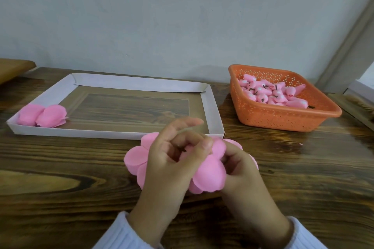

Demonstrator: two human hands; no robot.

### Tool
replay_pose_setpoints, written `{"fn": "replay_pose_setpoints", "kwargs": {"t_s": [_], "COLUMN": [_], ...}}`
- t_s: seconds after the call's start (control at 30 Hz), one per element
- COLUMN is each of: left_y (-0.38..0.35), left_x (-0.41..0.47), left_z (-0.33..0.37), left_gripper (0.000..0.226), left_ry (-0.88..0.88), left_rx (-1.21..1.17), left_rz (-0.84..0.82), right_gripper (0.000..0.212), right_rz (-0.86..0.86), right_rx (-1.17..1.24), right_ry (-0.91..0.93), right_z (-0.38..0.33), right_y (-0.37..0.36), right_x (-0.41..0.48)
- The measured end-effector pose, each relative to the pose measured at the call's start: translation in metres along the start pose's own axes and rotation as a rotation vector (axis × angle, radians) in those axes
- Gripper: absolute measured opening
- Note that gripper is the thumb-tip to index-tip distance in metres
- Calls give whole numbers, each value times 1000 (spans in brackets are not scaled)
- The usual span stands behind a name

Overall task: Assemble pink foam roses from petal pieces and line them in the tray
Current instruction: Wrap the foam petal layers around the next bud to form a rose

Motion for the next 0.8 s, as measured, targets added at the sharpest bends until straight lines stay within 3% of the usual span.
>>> {"fn": "replay_pose_setpoints", "kwargs": {"t_s": [0.17,0.37,0.47,0.57,0.67,0.8], "left_y": [-11,-9,-5,-3,-1,-6], "left_x": [-6,-7,-9,-10,-9,-8], "left_z": [-4,-10,-15,-23,-27,-30], "left_gripper": [25,28,27,28,32,33], "left_ry": [42,72,110,188,313,538], "left_rx": [-6,80,138,132,19,-297], "left_rz": [-64,-52,-9,22,57,76], "right_gripper": [43,50,40,56,75,49], "right_rz": [50,41,-26,-164,-210,16], "right_rx": [215,181,93,46,-42,-74], "right_ry": [-200,-261,-316,-410,-447,-378], "right_z": [17,19,17,9,0,-8], "right_y": [2,4,8,17,37,62], "right_x": [2,3,6,9,14,26]}}
Point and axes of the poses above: each hand's wrist, its own x-axis towards the middle knuckle, its own y-axis out of the back of the hand, z = x × y, the point moved 6 cm from there along x, towards the middle knuckle, and after that the axes turned 10 degrees about z, right-handed, at the moved point
